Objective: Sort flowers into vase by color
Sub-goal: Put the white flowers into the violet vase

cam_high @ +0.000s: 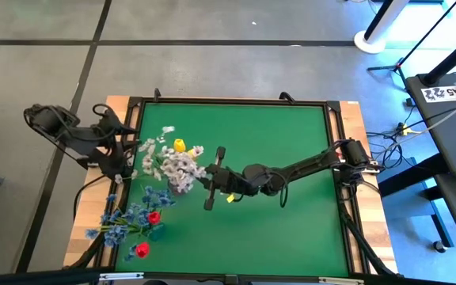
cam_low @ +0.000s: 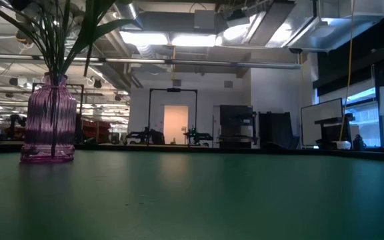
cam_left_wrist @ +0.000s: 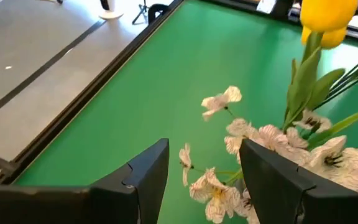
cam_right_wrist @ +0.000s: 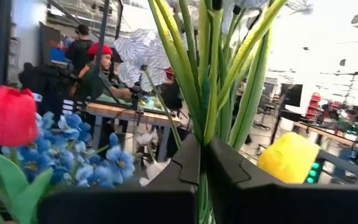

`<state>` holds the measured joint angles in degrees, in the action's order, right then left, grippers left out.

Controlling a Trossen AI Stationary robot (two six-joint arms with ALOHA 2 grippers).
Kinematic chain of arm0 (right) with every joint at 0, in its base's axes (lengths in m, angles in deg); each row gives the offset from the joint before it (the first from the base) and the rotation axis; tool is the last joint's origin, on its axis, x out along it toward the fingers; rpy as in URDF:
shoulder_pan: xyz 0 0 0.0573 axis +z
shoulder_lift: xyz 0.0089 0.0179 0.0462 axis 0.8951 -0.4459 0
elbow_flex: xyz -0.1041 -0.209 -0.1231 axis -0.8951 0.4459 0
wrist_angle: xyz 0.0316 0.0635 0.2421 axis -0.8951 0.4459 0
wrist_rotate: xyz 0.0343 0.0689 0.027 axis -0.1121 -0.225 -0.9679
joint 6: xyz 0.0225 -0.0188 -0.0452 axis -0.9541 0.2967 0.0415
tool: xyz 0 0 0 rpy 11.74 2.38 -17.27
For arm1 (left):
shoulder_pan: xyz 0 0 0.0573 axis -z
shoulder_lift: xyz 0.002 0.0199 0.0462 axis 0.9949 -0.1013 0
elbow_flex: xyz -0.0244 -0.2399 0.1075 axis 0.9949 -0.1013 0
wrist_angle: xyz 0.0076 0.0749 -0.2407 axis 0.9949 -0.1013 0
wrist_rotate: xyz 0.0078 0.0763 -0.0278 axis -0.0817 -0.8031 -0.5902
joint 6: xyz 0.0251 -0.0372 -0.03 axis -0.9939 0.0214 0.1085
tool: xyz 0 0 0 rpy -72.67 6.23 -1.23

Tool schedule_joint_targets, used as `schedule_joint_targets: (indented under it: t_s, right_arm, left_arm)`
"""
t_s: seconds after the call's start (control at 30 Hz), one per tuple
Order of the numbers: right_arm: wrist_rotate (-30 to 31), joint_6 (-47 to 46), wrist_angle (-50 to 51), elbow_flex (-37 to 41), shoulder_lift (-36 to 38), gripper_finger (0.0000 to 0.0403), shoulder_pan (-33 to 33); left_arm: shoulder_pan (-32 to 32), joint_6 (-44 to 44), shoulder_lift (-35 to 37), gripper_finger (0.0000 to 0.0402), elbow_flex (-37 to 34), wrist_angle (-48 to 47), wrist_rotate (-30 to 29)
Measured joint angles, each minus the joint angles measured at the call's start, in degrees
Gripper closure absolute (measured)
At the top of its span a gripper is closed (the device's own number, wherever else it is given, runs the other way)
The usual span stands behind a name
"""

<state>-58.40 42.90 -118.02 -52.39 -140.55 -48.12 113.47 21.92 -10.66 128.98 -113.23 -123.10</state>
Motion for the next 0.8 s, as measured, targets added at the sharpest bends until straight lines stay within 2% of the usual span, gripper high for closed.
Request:
schedule_joint_targets:
  t_s: [0.17,0.43,0.63,0.8]
  right_arm:
    - [-3.5,-2.6,-0.4,0.0,0.0,0.0393,0.0]
    - [-3.7,-2.0,-7.9,2.2,-0.6,0.0393,-0.1]
    - [-3.6,-2.0,-9.4,2.4,-2.8,0.0393,-0.1]
    - [-3.0,-4.2,-8.8,2.3,-3.3,0.0393,-0.5]
  left_arm:
    - [0.0,1.8,0.0,0.0209,-0.8,-2.3,0.7]
    - [0.0,9.5,0.0,0.0209,-3.3,-5.9,5.7]
    - [0.0,12.4,-0.1,0.0209,-11.7,-4.2,8.6]
    - [0.0,12.4,-0.2,0.0209,-21.1,3.2,12.9]
